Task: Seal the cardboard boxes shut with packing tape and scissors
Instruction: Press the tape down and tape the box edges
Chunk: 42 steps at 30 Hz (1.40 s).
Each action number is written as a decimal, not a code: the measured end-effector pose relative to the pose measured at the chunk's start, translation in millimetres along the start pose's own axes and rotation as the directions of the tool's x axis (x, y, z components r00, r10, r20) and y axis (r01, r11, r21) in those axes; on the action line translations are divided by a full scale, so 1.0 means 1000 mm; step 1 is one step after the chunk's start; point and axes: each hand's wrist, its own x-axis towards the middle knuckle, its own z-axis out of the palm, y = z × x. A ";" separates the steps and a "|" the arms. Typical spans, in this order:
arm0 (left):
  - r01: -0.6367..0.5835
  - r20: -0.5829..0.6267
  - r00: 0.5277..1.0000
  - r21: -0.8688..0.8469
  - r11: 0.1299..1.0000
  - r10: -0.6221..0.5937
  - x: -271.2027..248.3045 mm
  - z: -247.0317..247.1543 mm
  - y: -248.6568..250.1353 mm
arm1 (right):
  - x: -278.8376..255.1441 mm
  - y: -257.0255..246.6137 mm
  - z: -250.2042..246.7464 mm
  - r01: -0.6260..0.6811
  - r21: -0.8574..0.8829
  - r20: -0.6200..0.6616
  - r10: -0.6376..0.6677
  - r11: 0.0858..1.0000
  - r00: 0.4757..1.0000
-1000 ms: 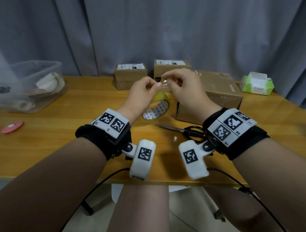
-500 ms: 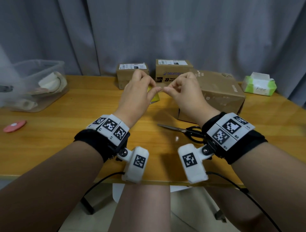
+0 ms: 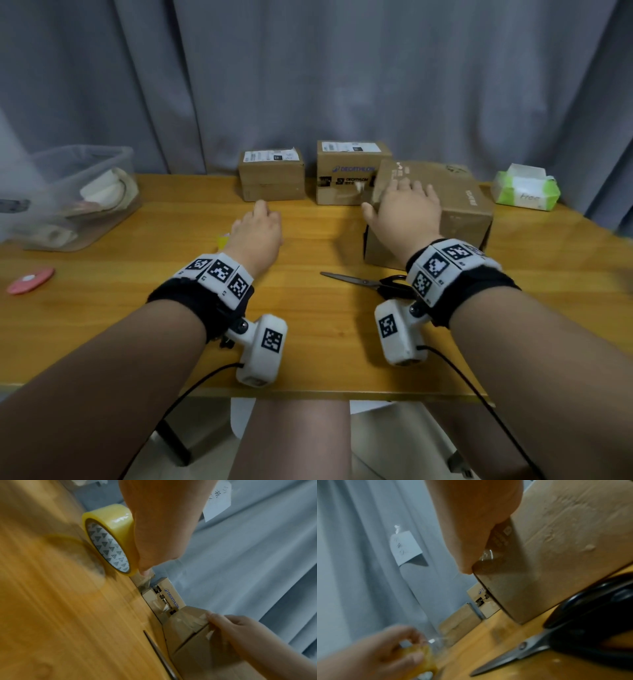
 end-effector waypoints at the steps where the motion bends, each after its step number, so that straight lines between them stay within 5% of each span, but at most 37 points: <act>1: 0.012 0.017 1.000 -0.009 1.000 -0.012 -0.002 0.001 -0.002 | -0.001 0.000 -0.002 0.026 0.017 -0.002 -0.026 1.000 1.000; 7: 0.098 0.154 0.983 0.002 0.995 -0.097 -0.013 0.002 -0.016 | -0.020 0.034 -0.015 0.323 0.150 0.066 -0.336 0.934 0.940; 10: 0.111 0.089 0.990 -0.003 0.994 -0.110 -0.008 -0.006 -0.010 | -0.020 0.057 -0.017 0.378 0.241 0.079 -0.406 0.894 0.910; 14: -0.067 -0.115 0.993 -0.261 0.963 0.038 0.005 -0.028 0.018 | -0.013 0.080 -0.007 0.289 0.288 0.054 -0.317 0.913 0.947; 19: -0.261 -0.027 0.964 -0.256 0.931 0.263 0.013 -0.036 0.041 | -0.013 0.090 0.002 0.101 0.258 -0.067 -0.087 0.961 0.994; 24: -0.353 -0.120 0.935 -0.412 0.840 0.334 -0.002 -0.040 0.047 | -0.008 0.070 -0.001 -0.002 0.427 -0.054 0.028 0.904 0.998; 30: -0.483 -0.172 0.875 -0.283 0.828 0.452 -0.011 -0.043 0.050 | -0.021 0.033 -0.017 0.008 0.719 0.183 -0.199 0.695 0.963; 34: -0.314 -0.174 0.946 -0.291 0.904 0.273 -0.001 -0.046 0.030 | -0.025 0.024 -0.017 0.208 0.524 0.148 -0.329 0.826 0.933; 37: -0.251 -0.064 0.968 -0.349 0.903 0.245 -0.002 -0.041 0.017 | -0.020 0.033 -0.017 0.293 0.555 0.072 -0.396 0.779 0.916; 42: -0.274 -0.165 0.959 -0.342 0.899 0.229 -0.011 -0.037 0.017 | -0.029 0.052 -0.015 0.305 0.710 -0.021 -0.414 0.635 0.910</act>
